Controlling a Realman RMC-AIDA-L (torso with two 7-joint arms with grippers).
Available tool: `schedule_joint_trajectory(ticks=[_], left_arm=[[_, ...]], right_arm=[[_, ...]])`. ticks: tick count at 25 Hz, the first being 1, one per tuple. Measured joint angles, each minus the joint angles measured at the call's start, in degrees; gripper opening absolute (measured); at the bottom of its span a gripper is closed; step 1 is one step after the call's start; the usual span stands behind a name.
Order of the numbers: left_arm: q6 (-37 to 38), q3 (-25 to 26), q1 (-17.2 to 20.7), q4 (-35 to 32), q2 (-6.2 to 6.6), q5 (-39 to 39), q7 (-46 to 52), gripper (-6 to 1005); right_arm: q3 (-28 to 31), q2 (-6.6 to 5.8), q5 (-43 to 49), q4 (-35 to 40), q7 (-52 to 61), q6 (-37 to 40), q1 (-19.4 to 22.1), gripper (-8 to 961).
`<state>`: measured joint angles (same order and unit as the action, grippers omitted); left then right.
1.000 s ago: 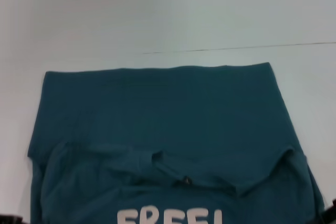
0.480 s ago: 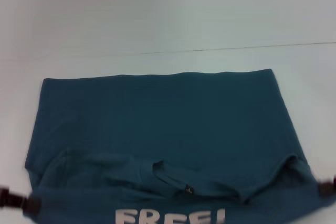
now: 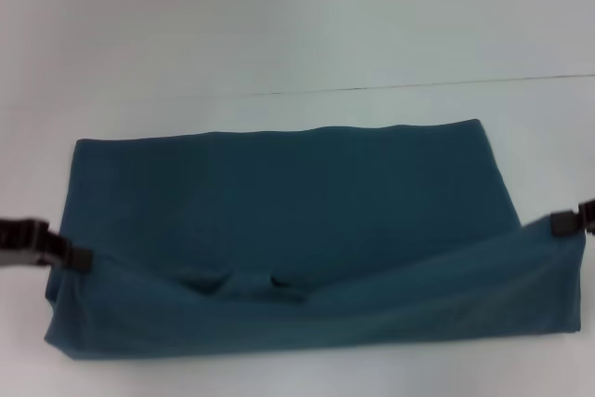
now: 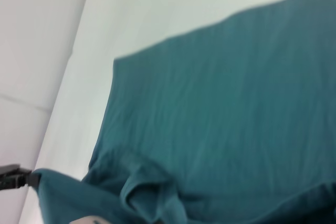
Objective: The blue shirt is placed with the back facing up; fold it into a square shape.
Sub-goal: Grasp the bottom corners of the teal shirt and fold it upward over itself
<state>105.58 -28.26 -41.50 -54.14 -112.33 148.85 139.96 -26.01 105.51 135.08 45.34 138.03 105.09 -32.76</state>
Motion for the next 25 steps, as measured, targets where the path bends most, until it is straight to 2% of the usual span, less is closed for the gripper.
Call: schedule_joint_trajectory(ticks=[9,14,17,20,22,25], left_arm=[[-6.68,-2.48,-3.3,0.17,0.89,0.66,6.88,12],[-12.73,-5.74,-5.54,0.82,0.98,0.67,10.55,13],[-19.37,-12.17,-6.12,1.55,0.1,0.67,14.18,13],[-25.96,-17.63,-6.32,2.56,-1.35,1.68,17.12,13],[-28.67,-19.26,-6.53,3.19,-2.2,3.15,18.42,13],[-30.23,-19.5,-6.71,3.71,-2.78,4.08,18.86,13]], right_arm=[[4.55,0.21,-2.27,0.0,0.63,-3.0,-1.22,45],[4.36,0.2,-4.52,-0.39,2.61,-9.59,-1.8,45],[3.79,1.64,-4.6,-2.18,2.76,-18.03,-2.11,45],[2.68,3.44,-4.54,-4.73,1.48,-25.53,-2.52,44],[0.92,4.4,-4.41,-5.76,0.92,-29.27,-2.72,44],[-0.96,5.11,-4.53,-6.03,0.8,-32.13,-2.92,44]])
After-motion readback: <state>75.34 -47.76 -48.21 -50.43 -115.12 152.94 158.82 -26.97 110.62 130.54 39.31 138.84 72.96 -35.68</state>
